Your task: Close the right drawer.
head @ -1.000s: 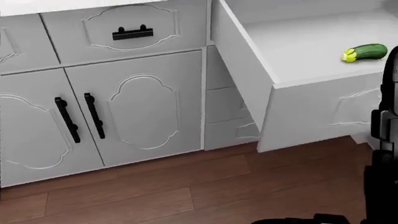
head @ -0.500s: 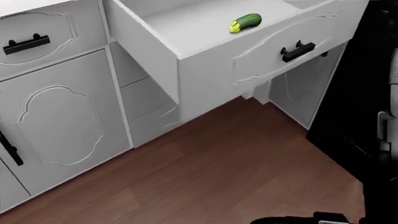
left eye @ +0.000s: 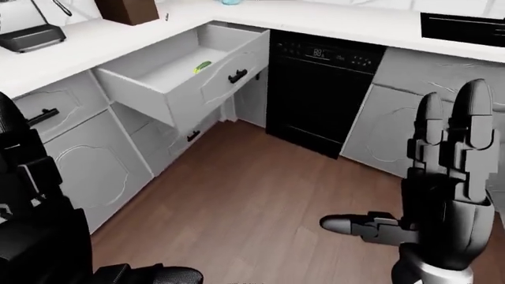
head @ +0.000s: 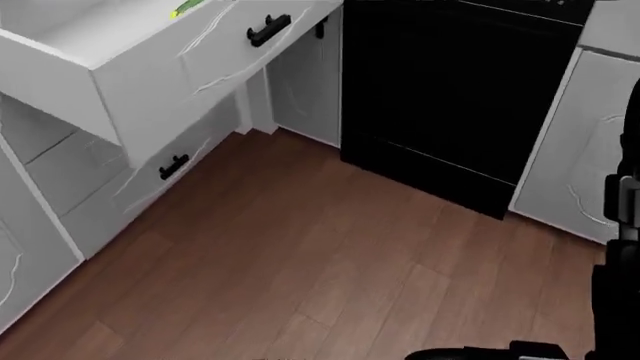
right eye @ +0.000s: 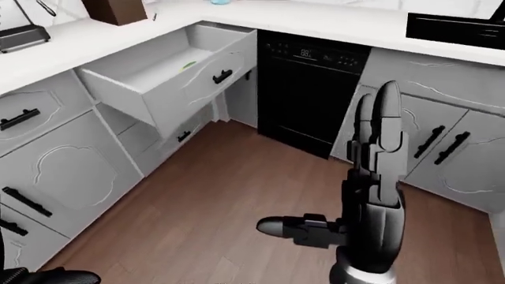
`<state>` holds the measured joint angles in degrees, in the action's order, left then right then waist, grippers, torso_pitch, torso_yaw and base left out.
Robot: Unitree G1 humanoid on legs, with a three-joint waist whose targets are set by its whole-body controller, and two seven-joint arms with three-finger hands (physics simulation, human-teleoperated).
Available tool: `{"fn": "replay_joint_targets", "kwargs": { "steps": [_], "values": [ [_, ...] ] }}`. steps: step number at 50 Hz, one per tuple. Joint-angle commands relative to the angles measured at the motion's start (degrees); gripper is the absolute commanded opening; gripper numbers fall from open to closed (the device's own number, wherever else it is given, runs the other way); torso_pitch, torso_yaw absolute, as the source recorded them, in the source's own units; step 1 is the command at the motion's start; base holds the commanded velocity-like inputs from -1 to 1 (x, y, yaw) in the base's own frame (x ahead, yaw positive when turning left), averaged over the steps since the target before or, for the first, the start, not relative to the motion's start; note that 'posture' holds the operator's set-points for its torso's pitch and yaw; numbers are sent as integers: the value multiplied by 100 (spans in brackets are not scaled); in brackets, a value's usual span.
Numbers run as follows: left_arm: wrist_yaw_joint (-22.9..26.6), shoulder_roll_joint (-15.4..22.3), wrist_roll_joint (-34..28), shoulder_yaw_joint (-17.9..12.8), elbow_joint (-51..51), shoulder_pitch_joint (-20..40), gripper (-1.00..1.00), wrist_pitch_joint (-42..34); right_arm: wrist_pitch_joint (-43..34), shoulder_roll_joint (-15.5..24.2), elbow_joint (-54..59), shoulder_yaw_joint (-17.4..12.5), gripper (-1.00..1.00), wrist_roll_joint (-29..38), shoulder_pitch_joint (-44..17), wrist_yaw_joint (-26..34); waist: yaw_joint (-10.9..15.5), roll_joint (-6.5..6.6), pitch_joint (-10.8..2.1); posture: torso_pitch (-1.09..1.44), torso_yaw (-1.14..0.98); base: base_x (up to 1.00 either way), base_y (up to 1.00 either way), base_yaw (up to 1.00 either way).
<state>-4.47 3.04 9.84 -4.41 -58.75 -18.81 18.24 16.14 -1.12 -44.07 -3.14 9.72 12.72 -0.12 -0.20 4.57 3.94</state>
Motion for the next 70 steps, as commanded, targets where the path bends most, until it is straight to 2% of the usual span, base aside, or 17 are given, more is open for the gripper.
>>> {"fn": "replay_joint_targets", "kwargs": {
  "steps": [1,2,6,13,15,27,30,31,36,45,46,52,57,58,67,68,70],
  "values": [
    [20,7,6,-23,-125,20,100,88,141,-10,-199,32,100,-2,-1,0,30,156,-44,0,0,-23,0,-77],
    [22,7,5,-15,-125,18,100,78,112,-7,-204,17,100,-18,-20,4,98,-119,94,0,0,-22,0,-78],
    [-68,97,2,24,-125,-1,100,104,110,-13,-242,17,100,-9,16,22,-20,-194,-114,0,0,-23,0,-78],
    [-67,94,-1,38,-125,14,100,78,147,-27,-281,24,100,-17,96,35,-13,-699,-100,0,0,-23,0,-78],
    [-67,91,-2,37,-125,14,100,81,130,-21,-264,9,100,-22,60,37,-112,-1080,-221,0,0,-23,0,-79],
    [73,-40,-6,33,-125,-7,100,83,125,-21,-213,23,100,17,18,16,-34,-319,12,0,0,-23,0,-79],
    [69,-38,-6,35,-125,-2,100,78,133,-21,-209,29,100,21,30,4,33,145,-41,0,0,-22,0,-78],
    [67,-35,-6,39,-125,-6,100,84,134,-18,-191,26,100,19,18,2,107,-133,106,0,0,-20,0,-77],
    [60,-24,-4,43,-125,-18,100,100,161,-18,-195,36,100,24,46,-6,-11,-242,-100,0,0,-20,0,-77],
    [44,-8,8,47,-125,-40,100,119,57,-24,-203,-30,100,-4,16,-11,54,-1003,-129,0,0,-15,0,-64],
    [38,-4,11,49,-125,-43,100,121,38,-26,-171,-75,100,-33,-26,-35,4,-796,8,0,0,0,0,0],
    [29,6,11,55,-125,-34,100,99,-24,-11,-82,-282,100,-134,-112,14,-4,-569,-184,0,0,0,0,0],
    [1,32,7,57,-125,-7,100,75,-69,-11,-75,-245,100,-116,-169,35,7,-48,-135,0,0,0,10,0],
    [-13,43,4,60,-125,-2,100,70,-66,-9,-58,-242,100,-116,-170,37,74,-216,-13,0,0,0,12,0],
    [44,-3,-3,65,-125,-23,100,87,-43,6,25,-216,100,-113,-211,29,32,-758,-134,0,0,0,13,0],
    [61,-21,-2,59,-125,-24,100,91,-38,2,-10,-211,100,-111,-178,34,-34,-588,-77,0,0,0,12,0],
    [90,-50,-3,57,-125,-26,100,91,-129,27,-20,-258,100,-147,-253,58,-9,-678,-70,0,0,0,12,0]
  ]
}}
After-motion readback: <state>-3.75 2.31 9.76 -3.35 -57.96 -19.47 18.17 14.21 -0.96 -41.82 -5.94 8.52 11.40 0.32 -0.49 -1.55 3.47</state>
